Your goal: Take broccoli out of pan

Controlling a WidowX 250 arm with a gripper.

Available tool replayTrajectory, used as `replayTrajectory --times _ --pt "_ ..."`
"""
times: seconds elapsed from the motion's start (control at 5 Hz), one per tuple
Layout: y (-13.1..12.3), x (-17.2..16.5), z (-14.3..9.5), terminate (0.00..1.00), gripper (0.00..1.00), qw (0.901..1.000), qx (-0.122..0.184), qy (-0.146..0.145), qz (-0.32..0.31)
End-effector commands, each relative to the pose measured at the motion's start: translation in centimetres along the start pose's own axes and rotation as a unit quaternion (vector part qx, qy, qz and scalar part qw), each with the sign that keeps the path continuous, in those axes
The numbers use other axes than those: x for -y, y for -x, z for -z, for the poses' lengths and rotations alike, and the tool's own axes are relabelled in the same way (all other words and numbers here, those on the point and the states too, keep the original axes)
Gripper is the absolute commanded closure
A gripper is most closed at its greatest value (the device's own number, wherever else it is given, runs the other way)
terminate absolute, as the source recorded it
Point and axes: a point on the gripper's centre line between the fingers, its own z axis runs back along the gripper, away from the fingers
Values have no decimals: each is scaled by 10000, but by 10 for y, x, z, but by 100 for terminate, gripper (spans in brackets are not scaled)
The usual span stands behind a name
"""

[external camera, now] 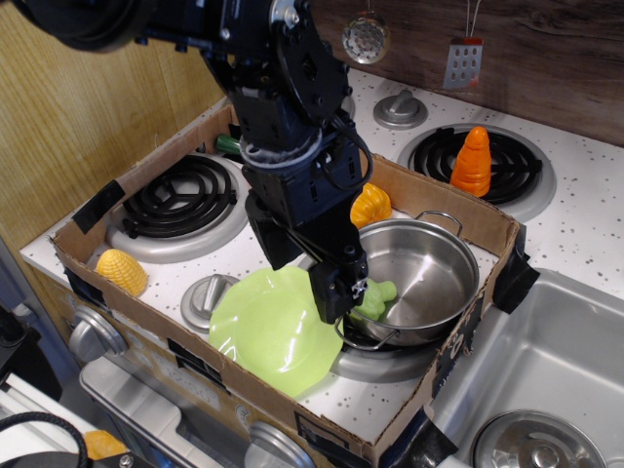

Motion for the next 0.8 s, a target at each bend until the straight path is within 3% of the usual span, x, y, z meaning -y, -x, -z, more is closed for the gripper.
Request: replayTrajectory --times 0.0,0.4,0.6 --pt "0 0 0 0 0 10000 0 0 0" --pt "-33 -10 -31 0 0 9994 -282 -101 170" --pt "-48 -10 -34 0 0 9994 -217 -106 231"
